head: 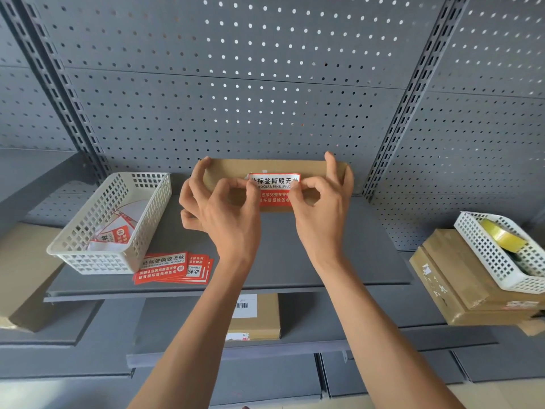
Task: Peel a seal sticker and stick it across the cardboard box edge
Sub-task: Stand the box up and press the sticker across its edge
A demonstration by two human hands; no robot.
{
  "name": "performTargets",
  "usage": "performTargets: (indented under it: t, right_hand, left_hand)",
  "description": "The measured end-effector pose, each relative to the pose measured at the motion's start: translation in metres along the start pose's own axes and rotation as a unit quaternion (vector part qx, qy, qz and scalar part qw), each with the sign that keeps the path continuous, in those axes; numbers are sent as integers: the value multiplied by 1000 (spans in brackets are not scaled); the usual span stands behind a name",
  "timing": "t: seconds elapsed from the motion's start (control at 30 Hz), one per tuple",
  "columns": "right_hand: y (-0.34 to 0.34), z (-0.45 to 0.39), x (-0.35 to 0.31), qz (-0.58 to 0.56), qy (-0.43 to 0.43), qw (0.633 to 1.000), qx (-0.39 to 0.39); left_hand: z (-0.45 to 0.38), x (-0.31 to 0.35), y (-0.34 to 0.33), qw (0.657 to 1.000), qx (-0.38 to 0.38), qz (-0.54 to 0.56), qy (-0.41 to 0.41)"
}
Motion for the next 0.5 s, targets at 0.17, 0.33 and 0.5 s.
performTargets:
  t: [0.17,0.33,0.5]
  right_hand:
    - [0,-1,-1,5,6,1000,12]
    - [-2,-1,0,3,8,1000,21]
    - [-2,-2,1,2,7,1000,25]
  left_hand:
    - [-2,1,0,1000,12,-1,1]
    - [-2,2,-1,1000,16,-7,-4]
    - [-3,2,-2,1000,26,-14,-8]
Point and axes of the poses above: each hand's wrist, its own z-axis away from the middle knuckle, its own y-axis out of the back of the hand, x = y × z, the point moved 7 cm from there along -z, towards the middle knuckle, and after that the axes turned 12 degrees about -z, right-handed, at the moved point
